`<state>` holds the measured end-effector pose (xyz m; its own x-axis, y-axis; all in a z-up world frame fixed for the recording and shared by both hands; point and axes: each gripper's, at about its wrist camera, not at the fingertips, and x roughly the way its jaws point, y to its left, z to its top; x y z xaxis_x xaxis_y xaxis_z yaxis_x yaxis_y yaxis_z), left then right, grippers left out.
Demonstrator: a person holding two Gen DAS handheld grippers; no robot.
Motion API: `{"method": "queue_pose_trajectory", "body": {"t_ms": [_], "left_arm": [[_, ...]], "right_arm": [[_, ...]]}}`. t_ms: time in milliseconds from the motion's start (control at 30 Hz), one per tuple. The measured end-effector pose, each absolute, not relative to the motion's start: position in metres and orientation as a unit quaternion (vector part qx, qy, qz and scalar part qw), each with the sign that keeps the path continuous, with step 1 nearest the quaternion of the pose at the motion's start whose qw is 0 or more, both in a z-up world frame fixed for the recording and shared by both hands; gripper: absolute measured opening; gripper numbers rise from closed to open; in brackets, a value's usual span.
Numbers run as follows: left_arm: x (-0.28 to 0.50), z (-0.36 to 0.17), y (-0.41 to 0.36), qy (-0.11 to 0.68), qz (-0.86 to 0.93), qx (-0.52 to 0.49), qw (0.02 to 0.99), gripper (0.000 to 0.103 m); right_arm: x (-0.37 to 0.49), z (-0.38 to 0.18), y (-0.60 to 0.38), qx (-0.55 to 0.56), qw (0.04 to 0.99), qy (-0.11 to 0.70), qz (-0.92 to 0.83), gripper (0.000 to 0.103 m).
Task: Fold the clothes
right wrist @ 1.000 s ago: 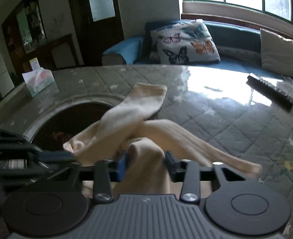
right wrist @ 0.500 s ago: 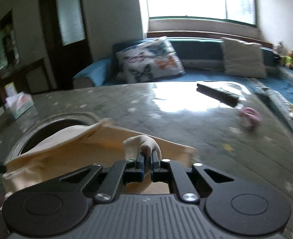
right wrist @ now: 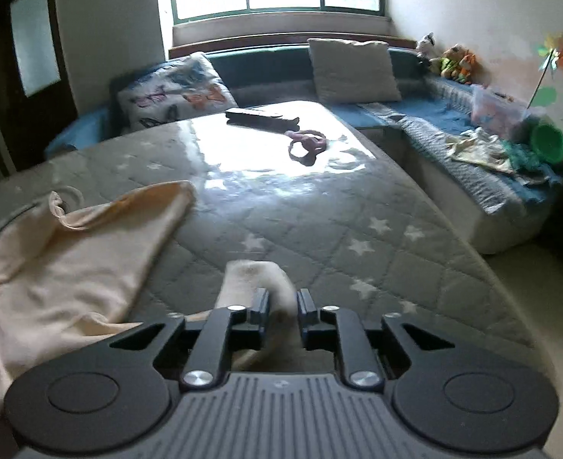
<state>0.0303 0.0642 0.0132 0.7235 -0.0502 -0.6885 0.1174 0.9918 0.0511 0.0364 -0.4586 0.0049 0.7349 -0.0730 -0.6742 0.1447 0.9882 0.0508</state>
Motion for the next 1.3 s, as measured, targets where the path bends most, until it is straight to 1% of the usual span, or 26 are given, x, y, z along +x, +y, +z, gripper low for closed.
{"method": "queue_pose_trajectory", "body": {"t_ms": [33,67,100,200,233,267,333,433,467,633,700,733,767,867,967,1133,1233,1300], "left_arm": [[0.035,0.015,0.058,0.362,-0.050,0.054,0.929,0.014],[0.040,0.017,0.052,0.355,-0.054,0.062,0.931,0.026],[0.046,0.019,0.045,0.346,-0.061,0.071,0.933,0.030],[0.068,0.022,0.018,0.327,-0.093,0.095,0.936,0.034],[0.076,0.023,0.009,0.321,-0.105,0.102,0.936,0.037],[0.085,0.022,0.000,0.320,-0.114,0.107,0.934,0.039],[0.105,0.019,-0.019,0.319,-0.130,0.118,0.931,0.040],[0.131,0.012,-0.045,0.311,-0.153,0.133,0.929,0.047],[0.139,0.009,-0.053,0.309,-0.155,0.137,0.928,0.049],[0.178,-0.011,-0.075,0.328,-0.142,0.140,0.923,0.049],[0.187,-0.019,-0.076,0.329,-0.130,0.148,0.924,0.049],[0.190,-0.022,-0.076,0.329,-0.123,0.152,0.924,0.042],[0.193,-0.022,-0.072,0.330,-0.119,0.146,0.925,0.026],[0.201,-0.020,-0.057,0.333,-0.106,0.125,0.929,0.009],[0.203,-0.009,-0.035,0.320,-0.077,0.109,0.938,0.007],[0.195,0.016,0.017,0.299,-0.006,0.072,0.952,0.007],[0.183,0.023,0.053,0.305,0.038,0.054,0.950,0.006],[0.174,0.024,0.077,0.317,0.063,0.044,0.945,0.010]], "right_arm": [[0.038,0.007,-0.459,0.044,0.931,0.356,-0.063,0.020],[0.040,0.010,-0.457,0.040,0.933,0.352,-0.062,0.025],[0.042,0.013,-0.454,0.036,0.935,0.347,-0.058,0.028],[0.055,0.017,-0.441,0.023,0.939,0.342,-0.031,0.034],[0.059,0.017,-0.436,0.020,0.939,0.343,-0.019,0.036],[0.064,0.017,-0.431,0.017,0.939,0.343,-0.006,0.036],[0.076,0.015,-0.418,0.011,0.937,0.349,0.018,0.037],[0.095,0.009,-0.399,0.001,0.932,0.358,0.050,0.041],[0.101,0.007,-0.393,-0.002,0.931,0.361,0.059,0.042],[0.129,-0.004,-0.373,-0.018,0.924,0.372,0.088,0.043],[0.136,-0.006,-0.371,-0.024,0.922,0.375,0.096,0.045],[0.140,-0.007,-0.369,-0.027,0.921,0.377,0.099,0.047],[0.144,-0.008,-0.368,-0.029,0.920,0.378,0.102,0.049],[0.156,-0.012,-0.364,-0.036,0.917,0.383,0.108,0.049],[0.169,-0.017,-0.361,-0.042,0.914,0.388,0.112,0.049],[0.188,-0.023,-0.357,-0.048,0.912,0.392,0.113,0.050],[0.197,-0.026,-0.355,-0.044,0.911,0.395,0.115,0.051],[0.202,-0.027,-0.353,-0.041,0.910,0.396,0.116,0.051]]}}
